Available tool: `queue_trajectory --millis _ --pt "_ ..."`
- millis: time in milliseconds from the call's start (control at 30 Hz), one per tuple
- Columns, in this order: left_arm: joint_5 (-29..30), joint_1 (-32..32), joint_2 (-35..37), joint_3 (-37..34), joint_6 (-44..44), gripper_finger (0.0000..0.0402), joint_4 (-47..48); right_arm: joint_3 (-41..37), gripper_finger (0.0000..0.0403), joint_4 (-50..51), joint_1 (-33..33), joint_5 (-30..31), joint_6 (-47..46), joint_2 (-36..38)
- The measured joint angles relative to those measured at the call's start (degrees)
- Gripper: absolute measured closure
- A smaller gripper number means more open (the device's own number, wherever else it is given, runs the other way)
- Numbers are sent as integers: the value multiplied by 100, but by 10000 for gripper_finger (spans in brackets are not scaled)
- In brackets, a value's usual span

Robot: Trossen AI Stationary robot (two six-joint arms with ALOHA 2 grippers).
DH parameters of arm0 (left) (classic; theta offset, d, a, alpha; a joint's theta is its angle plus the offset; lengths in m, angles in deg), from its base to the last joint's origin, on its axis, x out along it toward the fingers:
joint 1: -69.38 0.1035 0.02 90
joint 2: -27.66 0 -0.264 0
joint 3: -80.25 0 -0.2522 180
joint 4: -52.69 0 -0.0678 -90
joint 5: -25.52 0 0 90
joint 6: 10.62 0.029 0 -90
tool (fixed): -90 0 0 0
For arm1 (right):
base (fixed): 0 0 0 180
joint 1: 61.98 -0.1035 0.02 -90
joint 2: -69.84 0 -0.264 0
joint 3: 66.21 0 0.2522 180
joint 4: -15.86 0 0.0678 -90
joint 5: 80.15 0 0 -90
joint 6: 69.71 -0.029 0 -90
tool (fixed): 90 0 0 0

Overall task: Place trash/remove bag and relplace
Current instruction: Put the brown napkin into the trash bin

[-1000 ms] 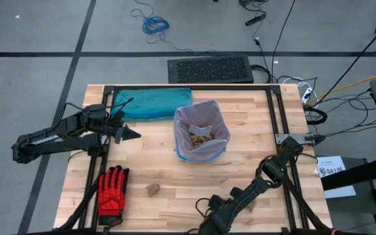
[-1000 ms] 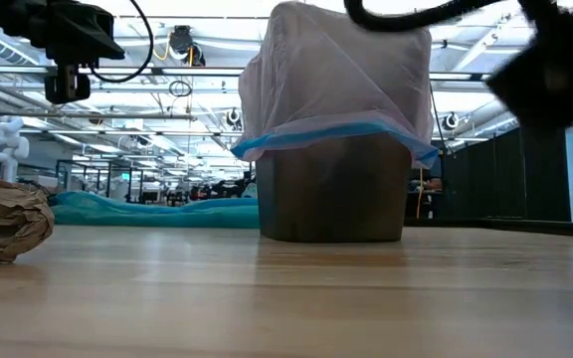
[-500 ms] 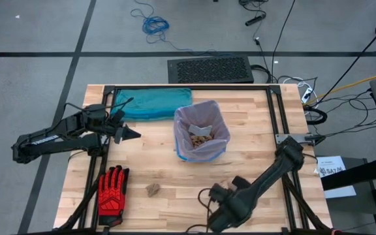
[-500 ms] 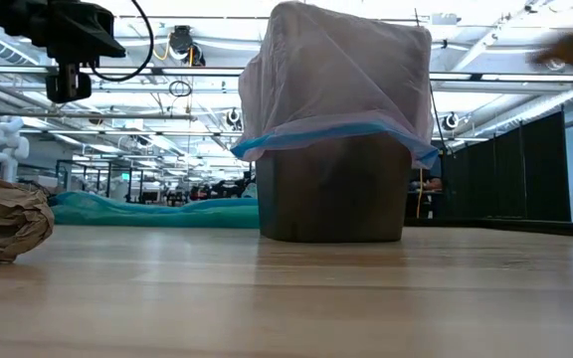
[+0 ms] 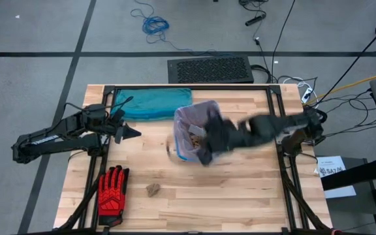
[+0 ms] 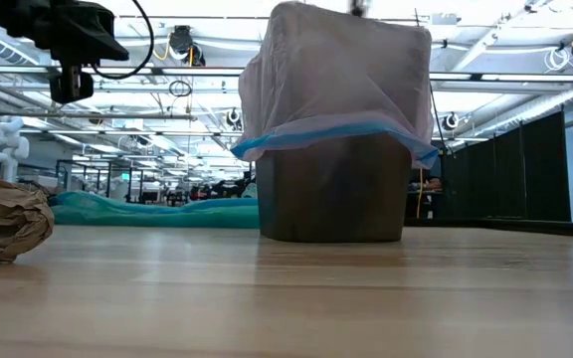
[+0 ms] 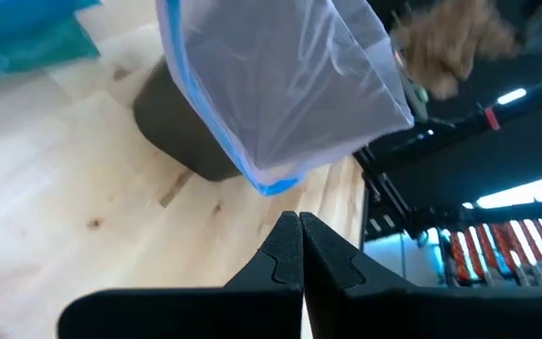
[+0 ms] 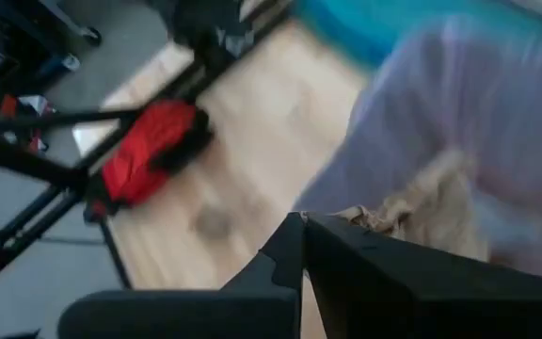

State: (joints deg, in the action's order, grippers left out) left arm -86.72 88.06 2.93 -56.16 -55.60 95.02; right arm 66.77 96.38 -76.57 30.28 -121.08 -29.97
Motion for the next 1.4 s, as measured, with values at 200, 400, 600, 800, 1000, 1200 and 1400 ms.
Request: queue_trajectory --millis 200,400,600,800,1000,1200,1400 --pt "382 0 0 0 -109 402 -96 2 403 -46 1481 -1283 1649 -140" --pt "649 0 0 0 -121 402 -114 -4 403 773 2186 -2242 2439 -681" --pt "978 0 0 0 -117 402 -108 -4 403 1485 2245 -2381 3214 -1394" --pt "1082 0 0 0 -117 402 -108 -4 403 1262 2245 -2529 3422 -2061" --pt "1084 0 2 0 -119 402 -104 -4 403 859 2238 -2525 3630 -2567" --pt "1084 0 0 0 -121 402 -100 -4 403 728 2236 -2491 3879 -2786" --pt "1084 0 0 2 -119 402 -100 6 403 552 2238 -2496 3994 -3021"
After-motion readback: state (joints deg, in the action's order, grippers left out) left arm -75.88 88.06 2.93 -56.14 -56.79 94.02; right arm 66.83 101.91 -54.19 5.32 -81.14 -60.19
